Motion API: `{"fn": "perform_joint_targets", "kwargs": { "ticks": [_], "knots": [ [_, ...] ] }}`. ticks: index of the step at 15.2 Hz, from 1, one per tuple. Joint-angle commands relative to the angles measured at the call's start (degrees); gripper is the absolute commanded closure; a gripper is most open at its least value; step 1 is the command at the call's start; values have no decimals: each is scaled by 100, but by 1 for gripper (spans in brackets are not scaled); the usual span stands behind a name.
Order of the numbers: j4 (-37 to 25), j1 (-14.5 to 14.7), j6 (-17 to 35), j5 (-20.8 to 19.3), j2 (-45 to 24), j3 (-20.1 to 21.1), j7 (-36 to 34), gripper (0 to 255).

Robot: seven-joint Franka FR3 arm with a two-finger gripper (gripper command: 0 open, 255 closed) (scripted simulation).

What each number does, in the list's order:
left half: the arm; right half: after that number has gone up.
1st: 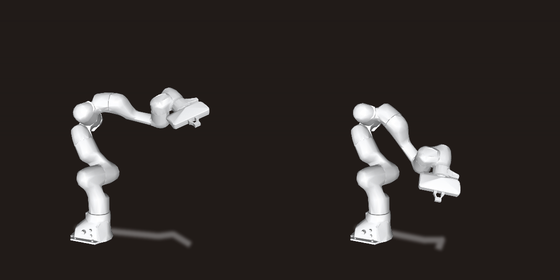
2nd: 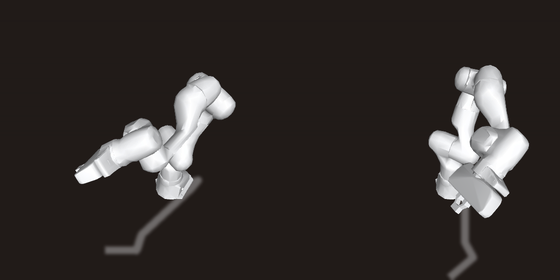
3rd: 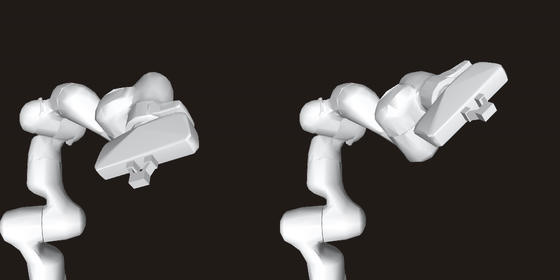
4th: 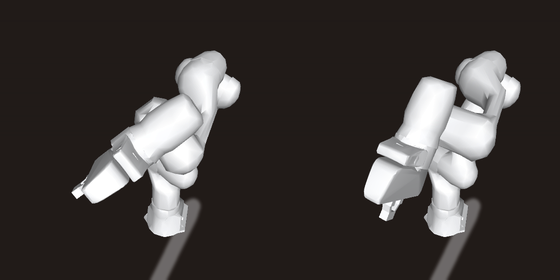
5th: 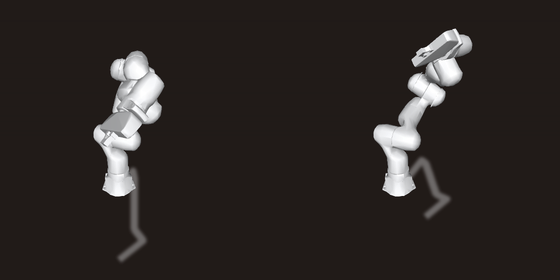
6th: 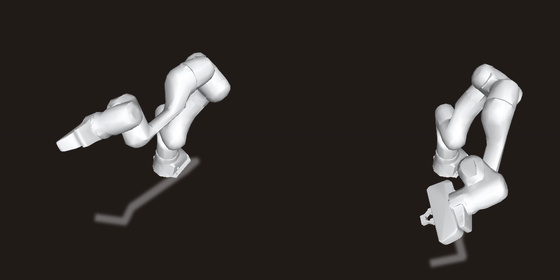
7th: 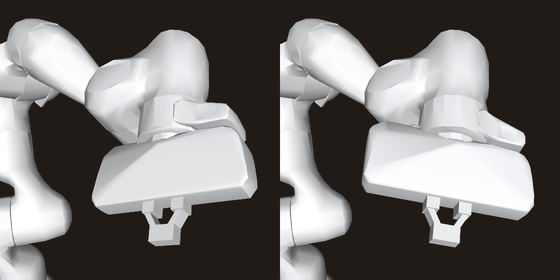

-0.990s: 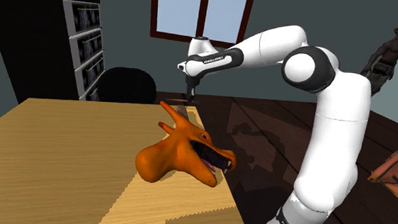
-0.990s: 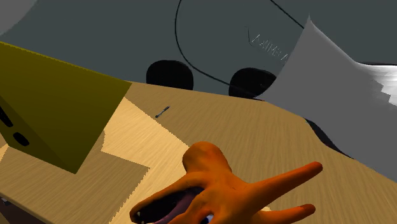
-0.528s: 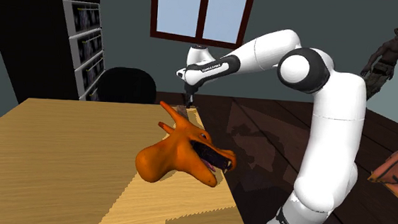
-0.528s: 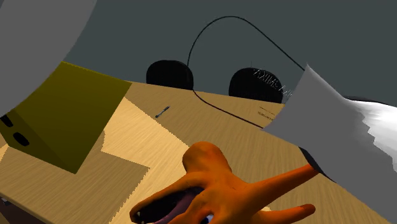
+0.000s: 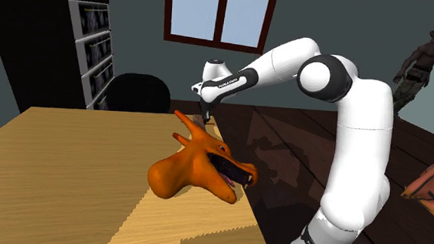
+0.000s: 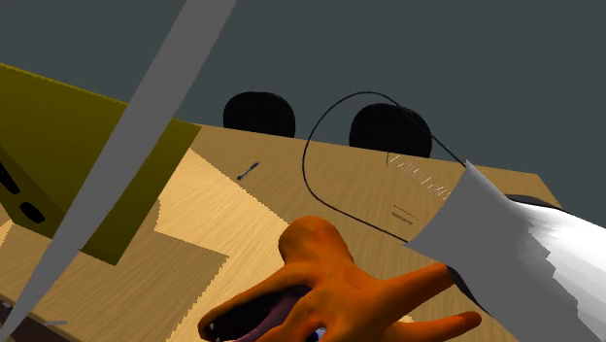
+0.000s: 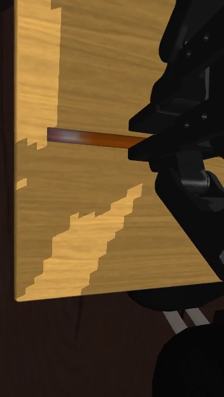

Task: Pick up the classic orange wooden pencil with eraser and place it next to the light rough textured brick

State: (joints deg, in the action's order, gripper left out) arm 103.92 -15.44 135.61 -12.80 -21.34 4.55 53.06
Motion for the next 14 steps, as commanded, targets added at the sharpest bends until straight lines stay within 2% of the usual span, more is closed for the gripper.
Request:
{"fn": "perform_joint_targets", "kwargs": {
  "ticks": [1,7,8,13,14],
  "knots": [
    [12,3,33,-8,-18,-3,-10,255],
    [12,3,33,-8,-18,-3,-10,255],
    [12,3,33,-8,-18,-3,-10,0],
    [11,3,33,-8,-18,-3,-10,0],
    [9,6,-101,21,114,16,8,0]
  ]
}}
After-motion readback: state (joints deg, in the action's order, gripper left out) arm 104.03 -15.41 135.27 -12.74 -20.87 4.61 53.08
